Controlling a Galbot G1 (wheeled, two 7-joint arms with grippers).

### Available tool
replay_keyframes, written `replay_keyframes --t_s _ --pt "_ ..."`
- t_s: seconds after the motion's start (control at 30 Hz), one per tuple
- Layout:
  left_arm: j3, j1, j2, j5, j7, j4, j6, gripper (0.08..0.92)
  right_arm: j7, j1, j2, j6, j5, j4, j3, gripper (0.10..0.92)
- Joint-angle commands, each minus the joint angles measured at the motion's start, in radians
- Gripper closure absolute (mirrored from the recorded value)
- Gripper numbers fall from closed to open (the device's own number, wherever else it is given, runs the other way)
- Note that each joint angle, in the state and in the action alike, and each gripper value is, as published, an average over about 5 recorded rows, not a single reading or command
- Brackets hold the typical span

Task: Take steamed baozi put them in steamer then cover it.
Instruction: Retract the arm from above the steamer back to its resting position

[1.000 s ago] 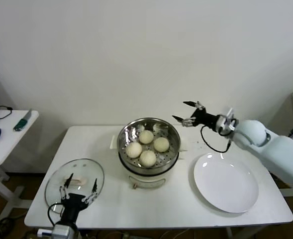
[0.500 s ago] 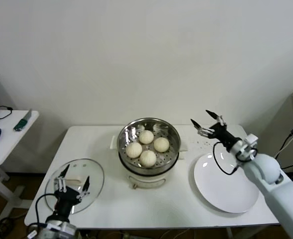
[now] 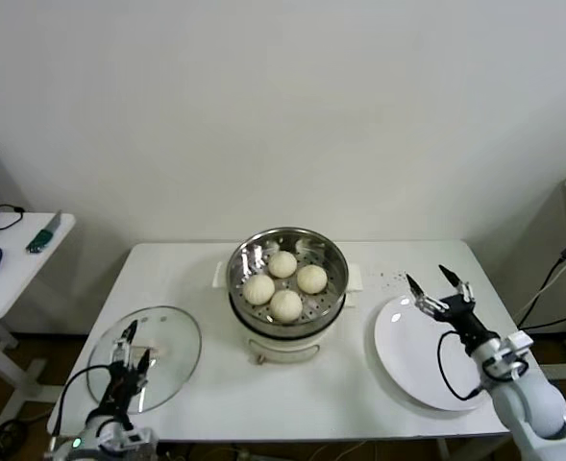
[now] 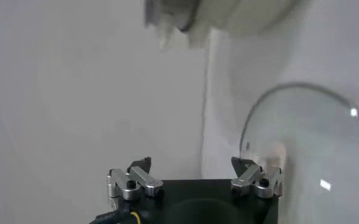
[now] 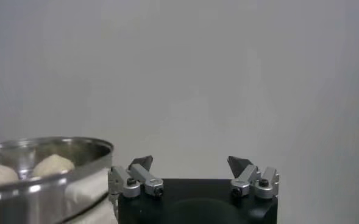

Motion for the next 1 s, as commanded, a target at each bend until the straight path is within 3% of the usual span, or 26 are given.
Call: replay_keyframes --t_s 0.03,0.5,1.0 --pt "-0.004 -0.12 0.014 0.235 -0.028 0.244 -0.037 0.177 -0.011 -0.128 0.09 0.013 -0.077 0.001 0.105 0.203" --pt "0.02 -0.231 -0.005 0.166 -0.143 0.356 -0.048 0.177 -0.019 -0.119 0.117 0.014 -0.135 -0.01 0.079 0.203" --pt "0.029 -0.29 0.008 0.138 -0.163 0.427 -0.057 0.177 -0.052 -0.118 0.137 0.014 -0.182 -0.008 0.06 0.203"
